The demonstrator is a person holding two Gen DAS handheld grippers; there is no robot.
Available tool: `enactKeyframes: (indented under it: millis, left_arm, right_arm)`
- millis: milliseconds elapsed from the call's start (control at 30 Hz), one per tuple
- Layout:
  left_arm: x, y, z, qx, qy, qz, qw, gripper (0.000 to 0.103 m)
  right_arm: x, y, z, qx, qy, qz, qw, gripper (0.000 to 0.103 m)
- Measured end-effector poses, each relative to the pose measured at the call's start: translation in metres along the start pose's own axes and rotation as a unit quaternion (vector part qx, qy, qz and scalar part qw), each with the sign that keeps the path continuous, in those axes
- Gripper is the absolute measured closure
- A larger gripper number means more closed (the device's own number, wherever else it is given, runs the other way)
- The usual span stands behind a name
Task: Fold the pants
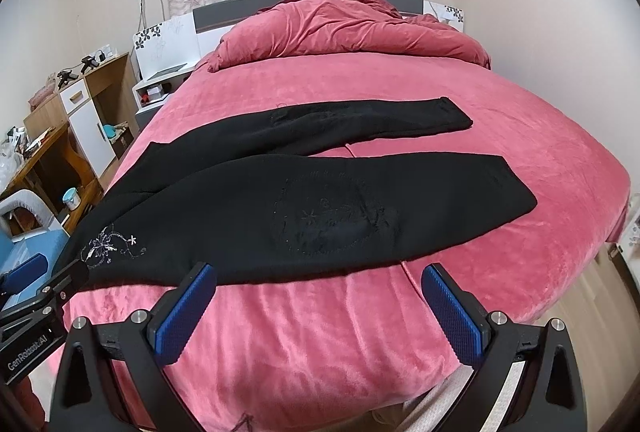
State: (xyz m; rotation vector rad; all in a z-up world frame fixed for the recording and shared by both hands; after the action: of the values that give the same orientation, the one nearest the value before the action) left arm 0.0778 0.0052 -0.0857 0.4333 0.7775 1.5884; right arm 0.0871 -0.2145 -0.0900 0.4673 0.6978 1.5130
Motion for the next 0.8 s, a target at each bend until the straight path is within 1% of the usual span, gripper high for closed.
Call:
enactKeyframes:
  millis: [500,800]
  left_arm:
    - [0.0024,-0.0061,-0.0034,0.012,0.001,0.007,0.9999,0.028]
    - [0.0026,-0.0088,-0.0046,0.018,0.002,0.005,0.9998,0.028]
  right_arm:
    - [-0.0021,-0.0035,-0.0021,0.004,-0.003,-0.001,1.0,0.0]
    - [-0.0023,-0.0058,-0.0037,0.007,-0.004,0.001,1.0,0.0]
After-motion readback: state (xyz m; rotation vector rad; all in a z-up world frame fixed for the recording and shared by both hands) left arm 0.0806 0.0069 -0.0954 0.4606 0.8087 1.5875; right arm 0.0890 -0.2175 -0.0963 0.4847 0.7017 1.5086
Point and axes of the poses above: each gripper's, at about its wrist camera, not at the fingertips, and y roughly against the way its jaws point, x to its left, z to its top, the point moved 10 cm from there along -y, roughly the way its jaws point, and after that the axes turned 13 degrees about y, right-handed, at the moved point
